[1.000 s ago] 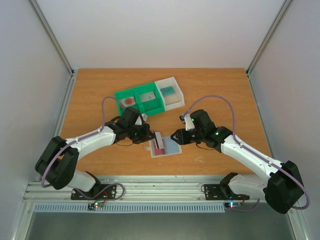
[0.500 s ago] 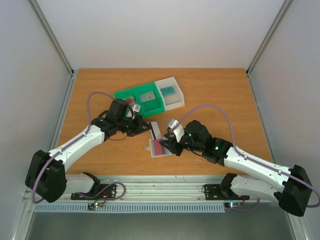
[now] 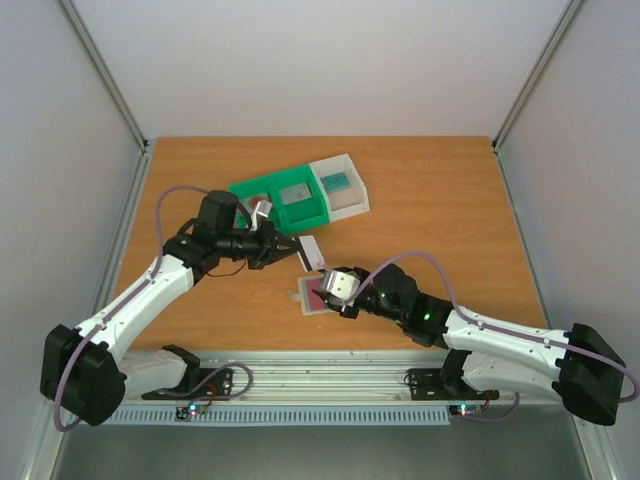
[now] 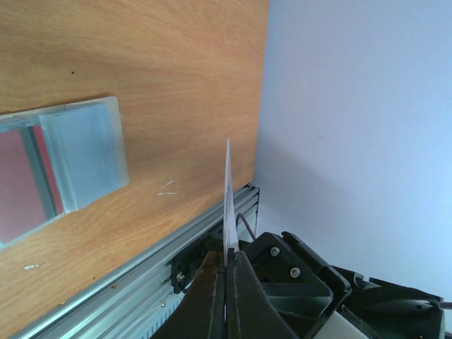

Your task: Take the credit cards out of the card holder

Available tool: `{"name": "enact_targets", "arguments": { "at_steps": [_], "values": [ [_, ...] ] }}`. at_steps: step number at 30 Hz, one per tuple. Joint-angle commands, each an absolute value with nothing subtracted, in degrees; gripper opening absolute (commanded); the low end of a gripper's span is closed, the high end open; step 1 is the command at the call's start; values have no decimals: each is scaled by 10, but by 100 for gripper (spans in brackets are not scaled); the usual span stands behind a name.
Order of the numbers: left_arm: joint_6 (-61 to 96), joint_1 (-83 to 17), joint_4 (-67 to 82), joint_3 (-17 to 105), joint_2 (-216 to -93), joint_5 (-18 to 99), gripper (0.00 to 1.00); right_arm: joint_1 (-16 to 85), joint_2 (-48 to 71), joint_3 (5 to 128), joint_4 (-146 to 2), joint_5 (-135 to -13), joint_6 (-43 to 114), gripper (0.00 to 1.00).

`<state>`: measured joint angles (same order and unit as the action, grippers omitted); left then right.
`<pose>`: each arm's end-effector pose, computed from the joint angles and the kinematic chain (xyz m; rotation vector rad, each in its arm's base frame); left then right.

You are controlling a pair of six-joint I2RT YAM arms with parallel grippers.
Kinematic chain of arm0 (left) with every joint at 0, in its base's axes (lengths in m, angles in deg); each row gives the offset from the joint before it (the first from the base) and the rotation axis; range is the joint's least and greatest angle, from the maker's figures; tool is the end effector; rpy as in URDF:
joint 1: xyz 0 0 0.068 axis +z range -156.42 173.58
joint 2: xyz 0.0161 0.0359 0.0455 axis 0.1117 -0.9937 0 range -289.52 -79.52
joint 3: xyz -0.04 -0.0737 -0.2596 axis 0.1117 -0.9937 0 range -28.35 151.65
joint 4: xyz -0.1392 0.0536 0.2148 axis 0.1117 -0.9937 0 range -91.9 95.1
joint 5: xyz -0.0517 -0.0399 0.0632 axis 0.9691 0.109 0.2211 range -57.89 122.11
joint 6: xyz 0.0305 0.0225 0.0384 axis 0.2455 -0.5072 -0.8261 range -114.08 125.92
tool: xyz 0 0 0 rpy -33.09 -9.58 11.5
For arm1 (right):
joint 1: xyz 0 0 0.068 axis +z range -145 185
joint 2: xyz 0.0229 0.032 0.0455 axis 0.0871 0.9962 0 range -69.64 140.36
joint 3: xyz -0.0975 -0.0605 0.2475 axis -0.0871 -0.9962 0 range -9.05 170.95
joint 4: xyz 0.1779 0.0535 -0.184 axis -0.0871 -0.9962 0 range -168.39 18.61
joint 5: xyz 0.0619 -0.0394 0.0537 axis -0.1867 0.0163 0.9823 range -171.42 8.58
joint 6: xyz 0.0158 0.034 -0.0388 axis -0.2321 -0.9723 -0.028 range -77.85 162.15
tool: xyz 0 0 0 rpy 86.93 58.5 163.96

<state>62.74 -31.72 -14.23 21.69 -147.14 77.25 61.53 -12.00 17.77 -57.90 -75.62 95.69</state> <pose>0.2156 -0.1299 0.2813 -0.1764 2.5089 -1.5800 0.1207 0.1892 0.2299 -1.5745 1.0158 0.1308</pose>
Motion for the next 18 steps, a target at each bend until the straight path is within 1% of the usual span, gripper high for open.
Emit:
{"name": "enact_targets", "arguments": {
  "at_steps": [1, 3, 5, 9, 11, 15, 18],
  "values": [
    [641, -315, -145, 224, -1458, 808, 0, 643, -113, 178, -506, -846, 1035, 46],
    [645, -315, -148, 224, -1459, 810, 0, 652, -107, 174, -491, -864, 1049, 50],
    [649, -315, -151, 224, -1458, 810, 0, 658, -105, 174, -484, -877, 1054, 52],
    [645, -315, -170, 238, -1461, 806, 0, 671, -111, 170, -448, -912, 1066, 50],
    [643, -315, -174, 240, -1461, 802, 0, 676, -120, 172, -450, -910, 1070, 49],
    [659, -315, -149, 230, -1462, 802, 0, 678, -136, 162, -444, -907, 1062, 49],
    [688, -315, -109, 211, -1460, 809, 0, 678, -149, 146, -419, -922, 1060, 45]
  ]
}}
